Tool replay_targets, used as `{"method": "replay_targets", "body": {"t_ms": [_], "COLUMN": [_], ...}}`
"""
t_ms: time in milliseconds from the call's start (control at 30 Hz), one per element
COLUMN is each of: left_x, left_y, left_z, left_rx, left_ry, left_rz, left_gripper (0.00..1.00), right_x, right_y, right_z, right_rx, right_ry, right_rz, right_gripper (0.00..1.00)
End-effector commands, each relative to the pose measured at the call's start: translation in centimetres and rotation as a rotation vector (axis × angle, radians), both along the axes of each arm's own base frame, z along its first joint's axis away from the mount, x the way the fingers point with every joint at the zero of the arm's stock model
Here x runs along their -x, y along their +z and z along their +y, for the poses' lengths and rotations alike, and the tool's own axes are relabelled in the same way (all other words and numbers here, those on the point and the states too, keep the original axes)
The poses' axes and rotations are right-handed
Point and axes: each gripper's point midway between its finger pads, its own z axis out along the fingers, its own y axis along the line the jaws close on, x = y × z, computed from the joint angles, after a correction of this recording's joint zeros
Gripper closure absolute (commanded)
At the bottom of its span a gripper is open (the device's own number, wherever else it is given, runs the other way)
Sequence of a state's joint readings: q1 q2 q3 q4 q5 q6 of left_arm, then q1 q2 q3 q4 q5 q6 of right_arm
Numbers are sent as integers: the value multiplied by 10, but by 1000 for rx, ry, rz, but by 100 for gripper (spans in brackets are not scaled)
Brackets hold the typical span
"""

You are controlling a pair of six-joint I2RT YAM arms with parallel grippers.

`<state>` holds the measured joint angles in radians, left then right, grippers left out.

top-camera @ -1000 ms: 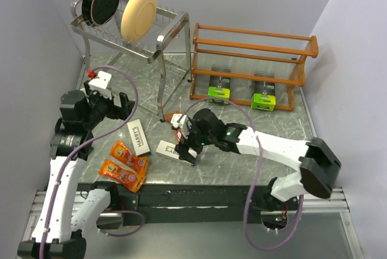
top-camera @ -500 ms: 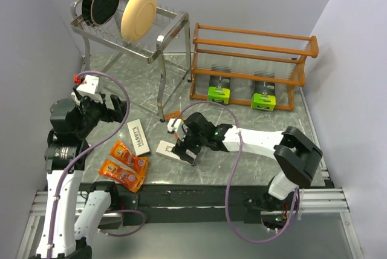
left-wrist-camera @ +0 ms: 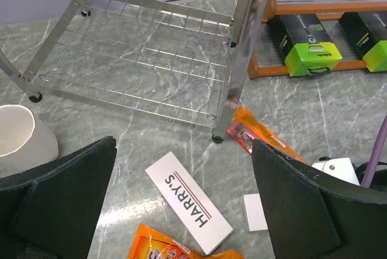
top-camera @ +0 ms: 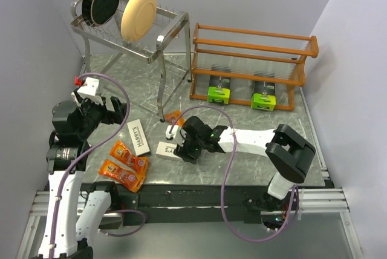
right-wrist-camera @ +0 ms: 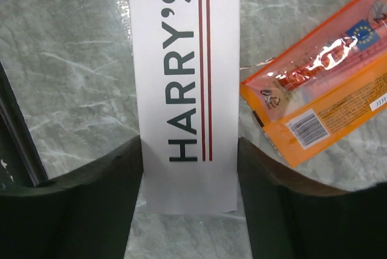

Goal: Place and organize the shaving razors onto the shelf

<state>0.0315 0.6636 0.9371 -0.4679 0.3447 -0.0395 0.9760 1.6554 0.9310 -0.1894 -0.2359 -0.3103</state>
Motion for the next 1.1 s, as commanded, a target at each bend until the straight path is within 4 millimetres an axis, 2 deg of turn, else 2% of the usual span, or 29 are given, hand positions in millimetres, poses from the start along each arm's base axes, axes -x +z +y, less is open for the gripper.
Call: {"method": "replay_targets", "body": {"t_ms": [0, 33, 133, 167, 200, 233, 267, 300, 333, 367, 400, 433, 467, 500, 533, 567, 600, 633, 667, 700, 733, 800, 833, 867, 900, 967, 1000, 1067], "left_x": [-2, -2, -2, -2, -2, -3, -3, -3, -5, -5, -6, -7, -7, -6, -7, -7, -6, -6, -5, -5, -5, -7, -8, -9, -12, -13, -13, -14], "left_y": [10, 9, 7, 5, 7, 4, 4, 3, 4, 4, 4, 7, 11, 12, 19, 22, 25, 31, 33, 31, 31, 28, 27, 29, 29, 29, 27, 23], "left_z": [-3, -3, -2, -3, -4, -5, -8, -9, -10, -11, -13, -17, -19, -24, -26, -29, -31, -33, -36, -39, -41, -44, -44, -45, -45, -45, -45, -45], "left_rx": [3, -1, -6, -3, -1, 2, 6, 8, 11, 14, 25, 29, 40, 48, 51, 67, 76, 83, 101, 113, 122, 150, 157, 171, 180, 183, 181, 172], "left_ry": [-19, -21, -19, -26, -32, -38, -51, -57, -61, -70, -81, -99, -113, -141, -153, -164, -180, -189, -199, -217, -225, -238, -237, -236, -232, -234, -234, -234], "left_rz": [-41, -41, -44, -42, -51, -47, -50, -48, -50, -51, -49, -63, -72, -77, -101, -107, -112, -133, -134, -128, -127, -123, -121, -121, -110, -102, -98, -93], "left_gripper": [0, 1, 1, 0, 1, 1, 1, 1, 1, 1, 1, 0, 1, 1, 0, 0, 1, 1, 1, 1, 0, 1, 1, 1, 1, 1, 1, 0], "right_x": [0, 0, 0, 5, -3, 1, 0, -11, -10, -14, -20, -36, -48, -59, -79, -94, -105, -126, -139, -150, -171, -190, -206, -214, -219, -234, -243, -250], "right_y": [27, 32, 65, 84, 101, 107, 126, 145, 151, 177, 189, 202, 223, 235, 243, 271, 283, 287, 314, 322, 334, 340, 348, 350, 353, 360, 353, 363], "right_z": [12, 11, -2, -13, -20, -33, -43, -54, -67, -77, -86, -112, -123, -138, -164, -178, -189, -211, -226, -237, -261, -292, -304, -326, -329, -356, -363, -371], "right_rx": [-59, -64, -92, -104, -124, -101, -130, -155, -154, -207, -227, -240, -269, -279, -269, -303, -311, -291, -302, -301, -291, -294, -298, -279, -270, -256, -242, -250], "right_ry": [53, 61, 39, 36, 6, -16, -41, -91, -132, -171, -216, -340, -402, -468, -582, -643, -691, -775, -837, -882, -969, -1114, -1154, -1223, -1232, -1296, -1318, -1336], "right_rz": [-36, -46, -69, -69, -79, -54, -67, -78, -56, -96, -108, -125, -157, -179, -206, -268, -299, -315, -384, -397, -416, -405, -412, -432, -448, -474, -459, -490], "right_gripper": [39, 43, 45, 45, 46, 49, 50, 50, 50, 50, 49, 48, 46, 45, 45, 45, 43, 43, 43, 43, 44, 44, 44, 44, 44, 42, 41, 41]}}
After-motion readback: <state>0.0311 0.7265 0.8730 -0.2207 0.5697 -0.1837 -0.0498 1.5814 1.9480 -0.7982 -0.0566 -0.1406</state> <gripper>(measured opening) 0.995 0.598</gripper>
